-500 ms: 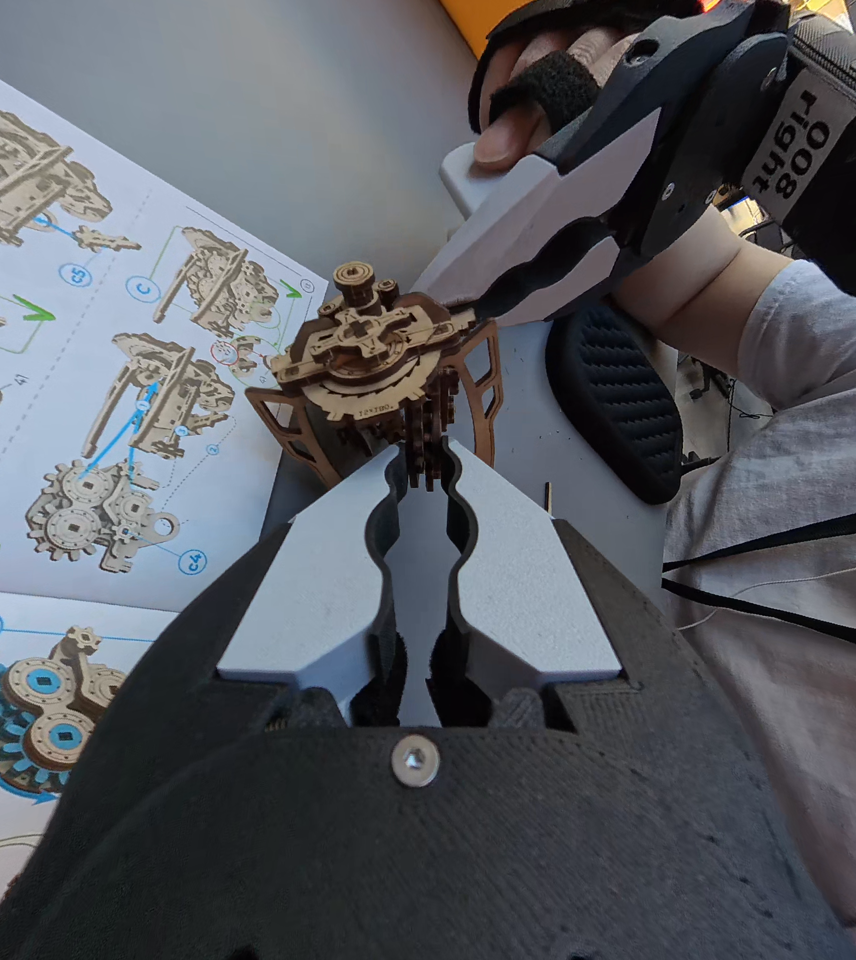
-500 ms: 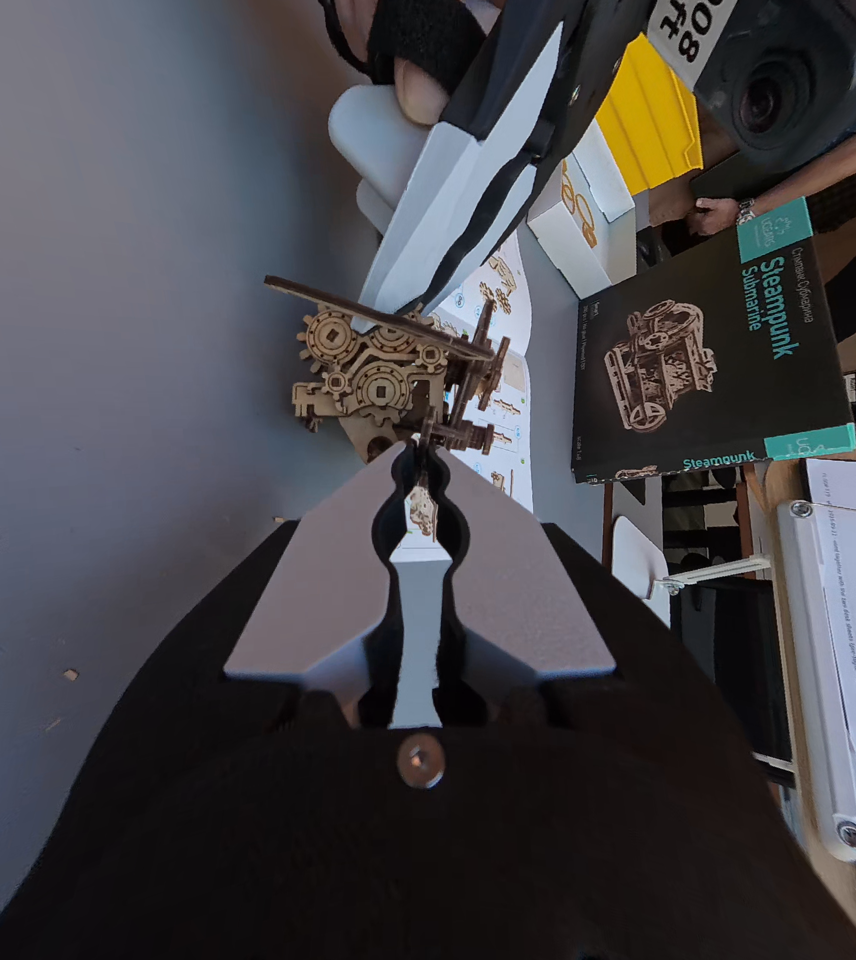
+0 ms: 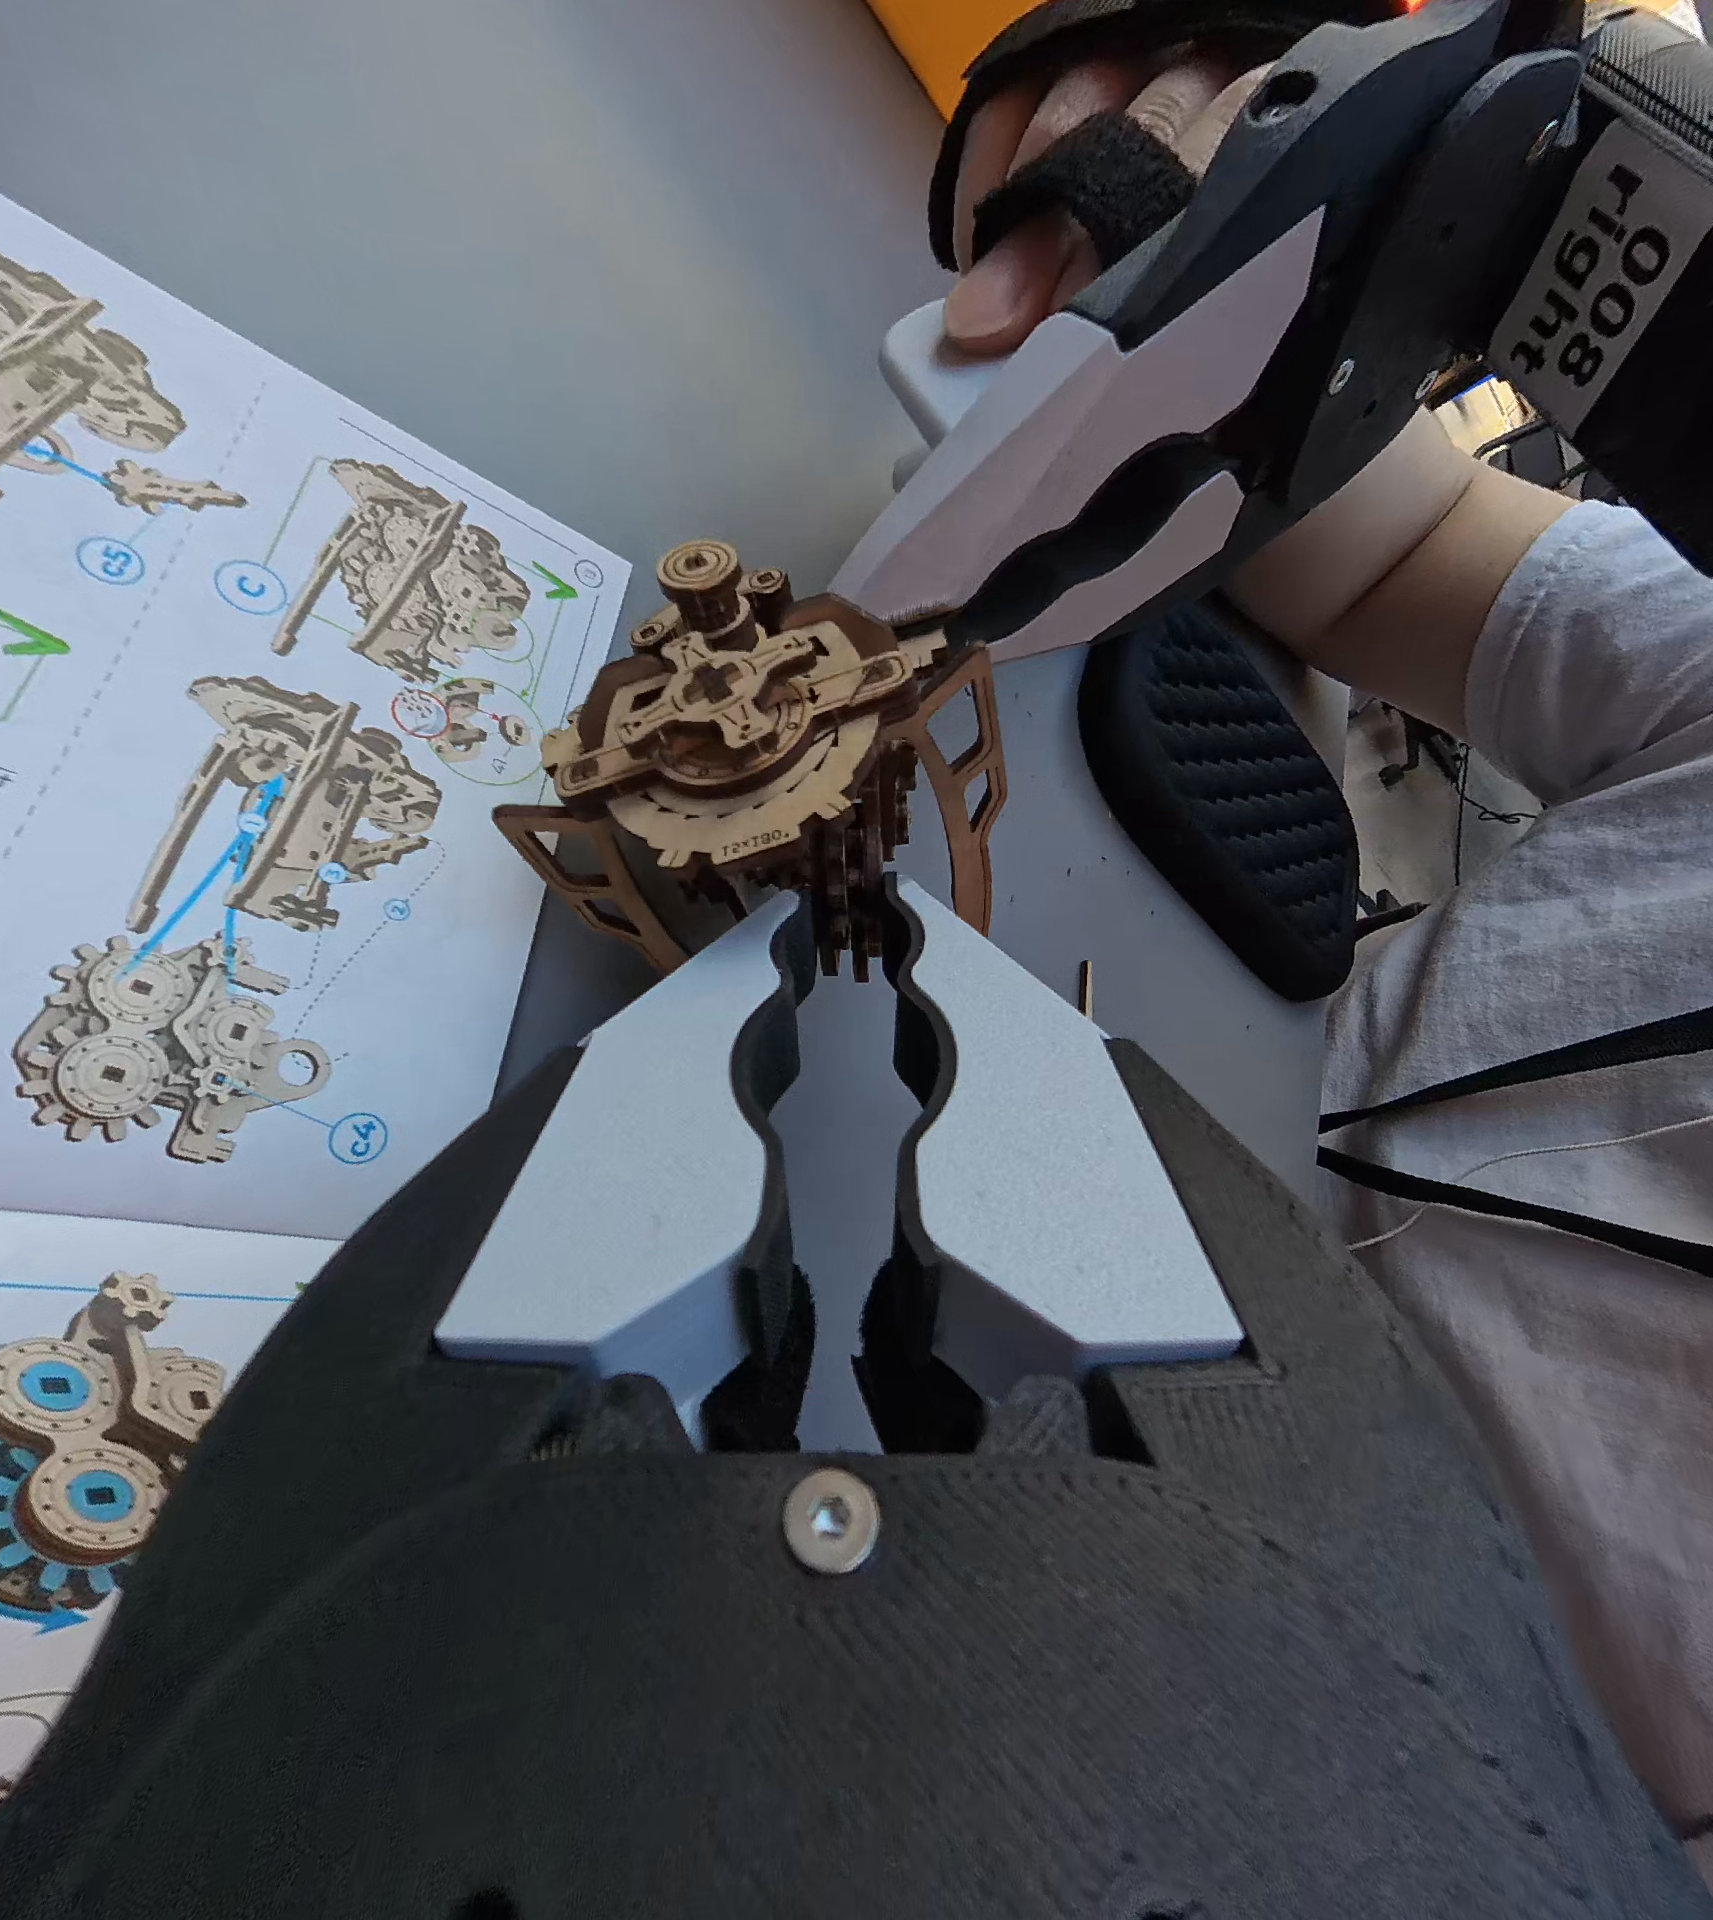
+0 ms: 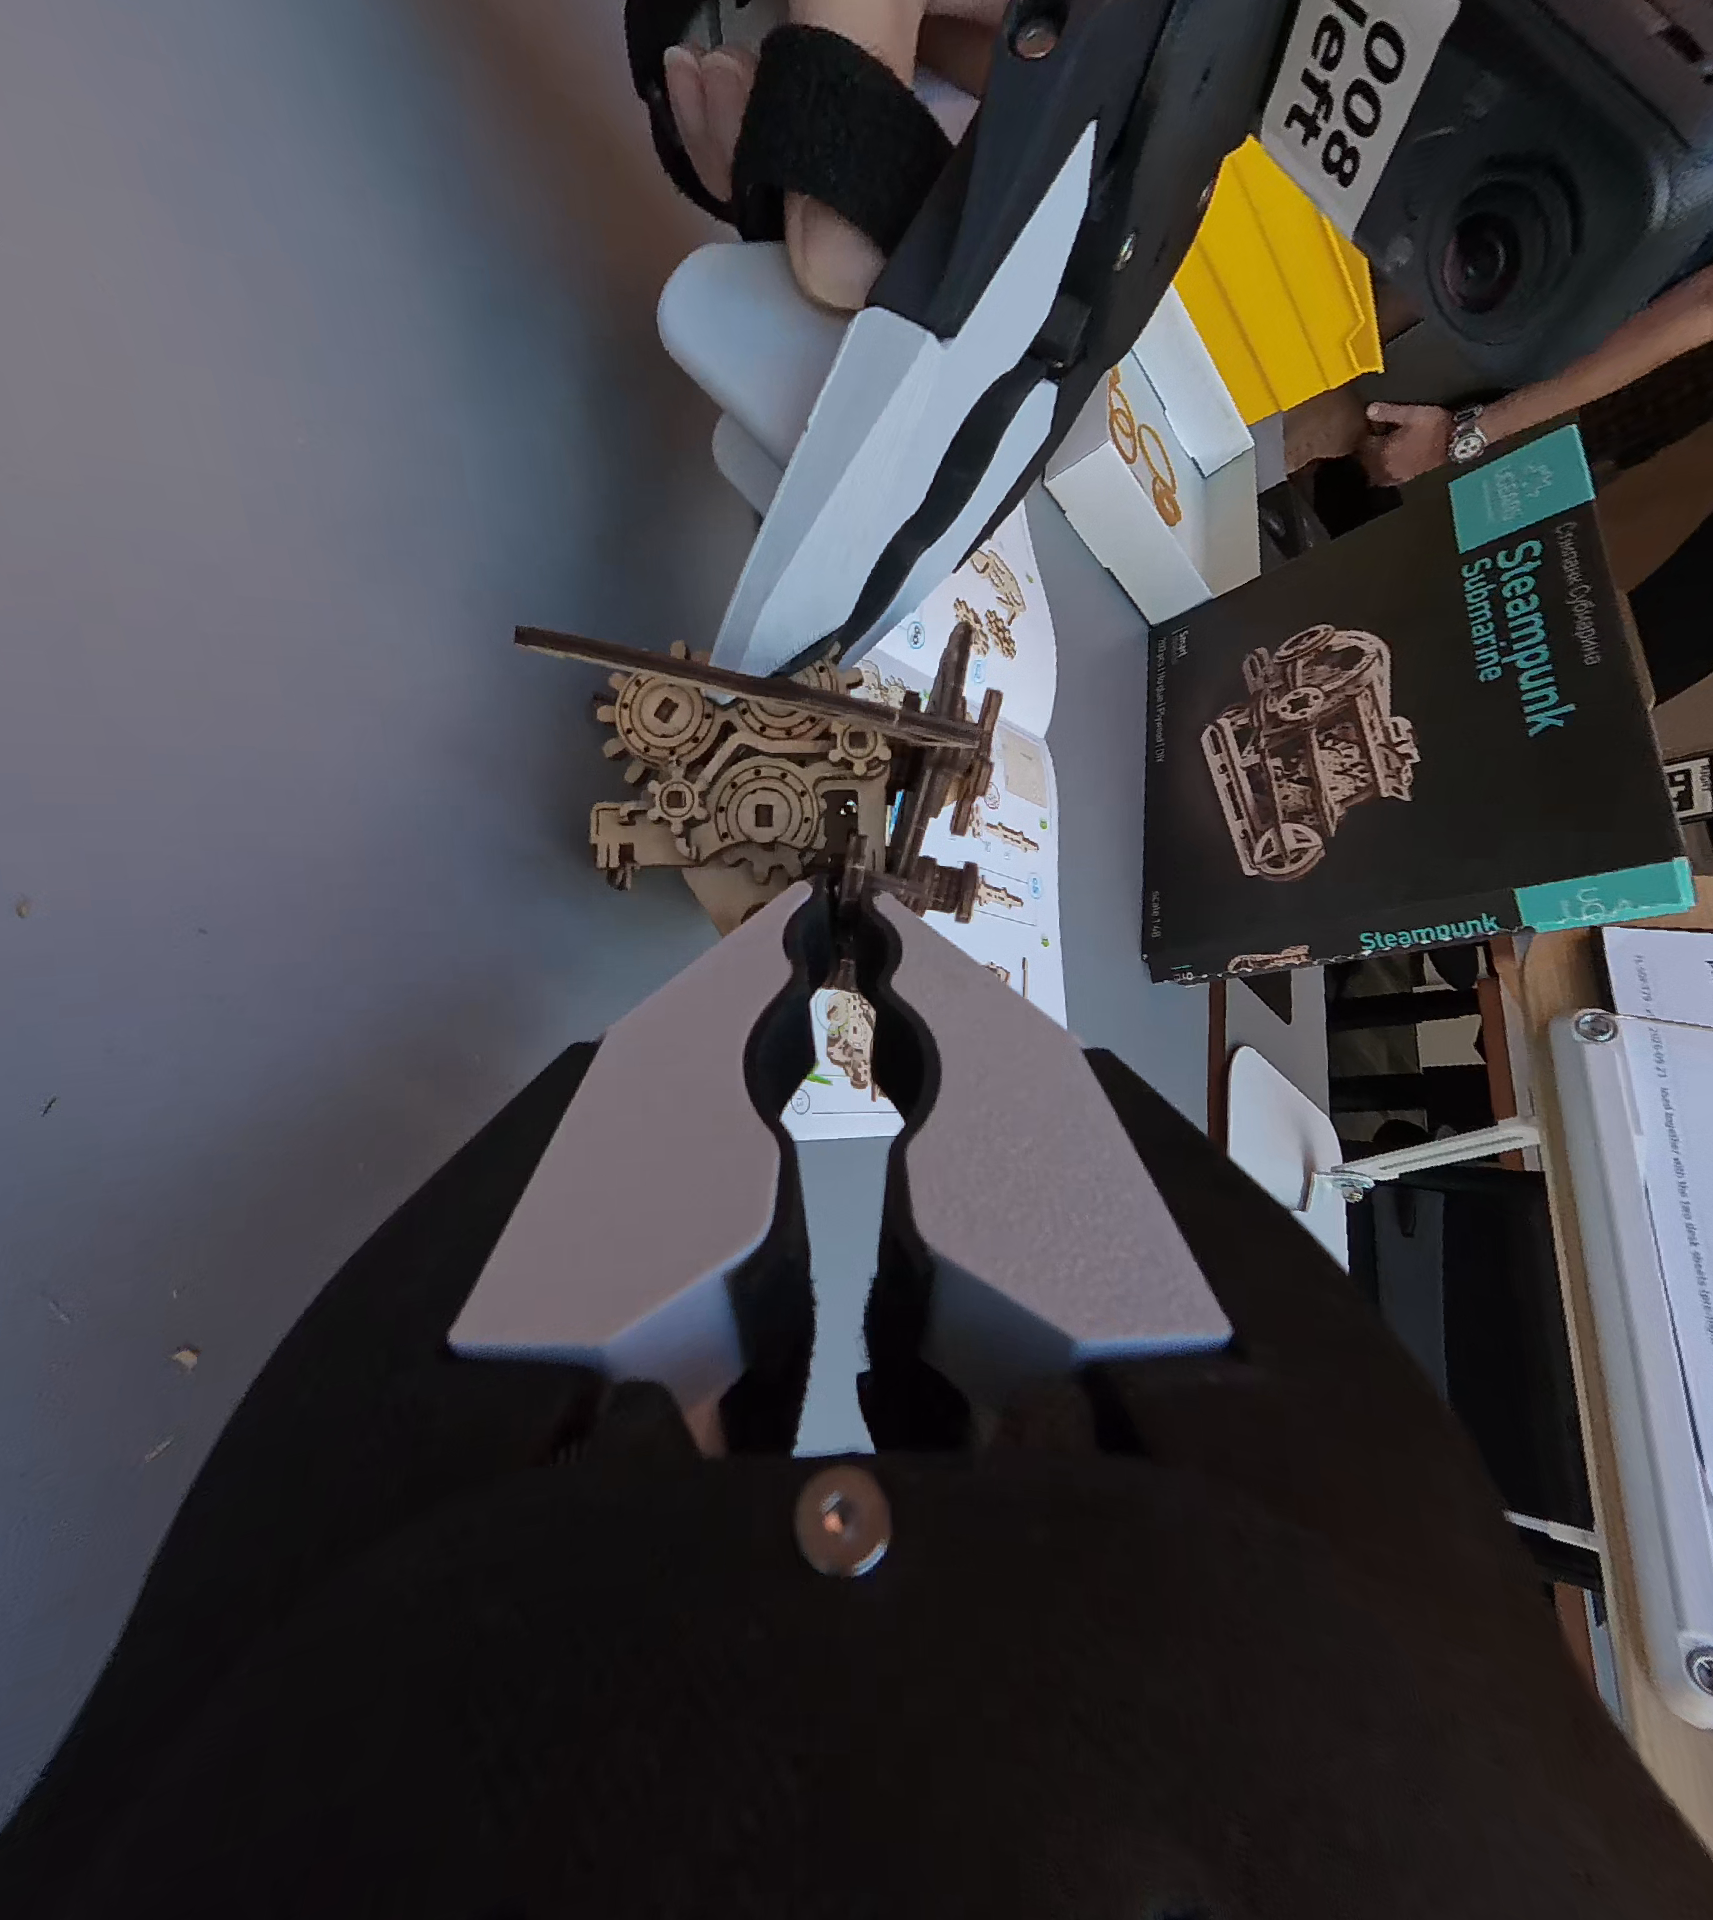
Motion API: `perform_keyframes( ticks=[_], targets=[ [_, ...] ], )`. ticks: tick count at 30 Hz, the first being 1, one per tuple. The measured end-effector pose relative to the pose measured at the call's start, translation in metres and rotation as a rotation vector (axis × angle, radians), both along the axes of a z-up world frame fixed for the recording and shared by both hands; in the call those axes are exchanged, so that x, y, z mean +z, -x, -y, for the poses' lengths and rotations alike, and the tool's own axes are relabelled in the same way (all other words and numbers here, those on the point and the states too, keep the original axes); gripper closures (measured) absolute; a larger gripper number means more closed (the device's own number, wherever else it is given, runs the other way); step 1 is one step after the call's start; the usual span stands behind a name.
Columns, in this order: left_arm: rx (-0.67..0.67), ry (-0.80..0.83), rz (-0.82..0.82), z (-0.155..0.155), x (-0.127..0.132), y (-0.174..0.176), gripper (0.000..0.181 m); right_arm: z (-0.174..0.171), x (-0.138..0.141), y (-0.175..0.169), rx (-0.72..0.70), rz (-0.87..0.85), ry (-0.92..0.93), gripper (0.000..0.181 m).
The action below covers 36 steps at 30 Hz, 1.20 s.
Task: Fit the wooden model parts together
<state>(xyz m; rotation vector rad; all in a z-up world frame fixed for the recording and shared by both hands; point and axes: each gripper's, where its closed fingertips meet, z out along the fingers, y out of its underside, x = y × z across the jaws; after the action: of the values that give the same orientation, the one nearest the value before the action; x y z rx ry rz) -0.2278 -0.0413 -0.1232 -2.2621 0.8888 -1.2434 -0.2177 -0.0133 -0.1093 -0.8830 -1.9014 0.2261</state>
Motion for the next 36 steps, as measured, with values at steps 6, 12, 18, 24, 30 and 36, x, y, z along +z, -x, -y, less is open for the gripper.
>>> perform_keyframes(
  ticks=[6, 12, 18, 24, 30, 36],
  targets=[
    [-0.023, 0.003, -0.024, 0.003, -0.002, 0.000, 0.171, 0.003, -0.003, -0.001, 0.021, 0.037, -0.020, 0.178],
    [-0.012, 0.005, 0.002, 0.000, 0.000, 0.003, 0.170, 0.002, -0.004, 0.002, 0.000, 0.026, -0.008, 0.179],
    [0.012, 0.013, 0.062, -0.006, 0.002, 0.004, 0.171, -0.001, -0.005, 0.003, -0.015, 0.010, 0.008, 0.179],
    [-0.017, 0.031, 0.046, -0.002, -0.003, 0.003, 0.163, -0.002, -0.005, 0.002, -0.025, 0.009, 0.006, 0.179],
    [-0.037, 0.009, -0.009, -0.001, -0.014, 0.002, 0.169, -0.001, -0.005, 0.003, -0.027, 0.004, 0.004, 0.179],
    [-0.029, 0.048, 0.064, -0.002, -0.008, -0.001, 0.171, -0.005, -0.005, 0.003, -0.046, 0.000, -0.003, 0.179]
  ],
)
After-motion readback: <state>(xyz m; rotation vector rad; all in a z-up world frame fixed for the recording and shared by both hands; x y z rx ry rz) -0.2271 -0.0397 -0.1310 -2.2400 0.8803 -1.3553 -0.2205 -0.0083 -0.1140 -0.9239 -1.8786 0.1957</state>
